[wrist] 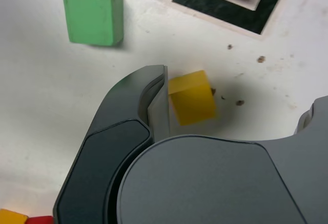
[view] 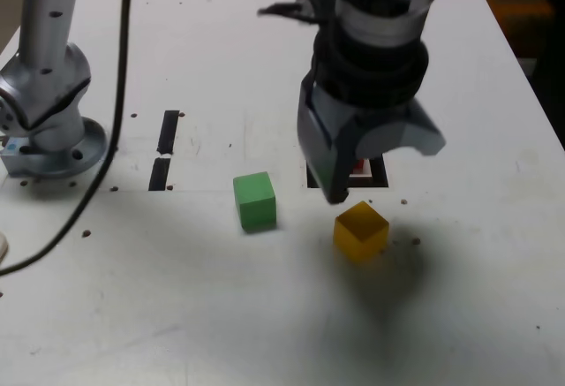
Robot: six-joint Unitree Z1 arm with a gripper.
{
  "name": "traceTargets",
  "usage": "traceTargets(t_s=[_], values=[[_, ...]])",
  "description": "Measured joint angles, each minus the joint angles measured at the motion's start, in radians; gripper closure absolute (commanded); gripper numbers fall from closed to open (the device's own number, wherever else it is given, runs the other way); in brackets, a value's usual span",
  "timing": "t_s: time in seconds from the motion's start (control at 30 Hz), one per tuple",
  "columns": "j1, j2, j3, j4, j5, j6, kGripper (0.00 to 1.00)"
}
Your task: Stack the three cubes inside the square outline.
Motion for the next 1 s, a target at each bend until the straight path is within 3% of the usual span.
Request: traceTargets(t_s=[0.27, 0.63, 0.8, 1.0], values=[[-0.013, 0.008, 0.041, -0.069, -0.017, -0.083, 0.01], [-0.015, 0.03, 0.105, -0.133, -0.015, -0.099, 0.02], [-0.015, 0.041, 0.132, -0.2, -0.032, -0.082, 0.03], [-0.015, 0.051, 0.134, -0.221, -0.04, -0.075, 0.08]])
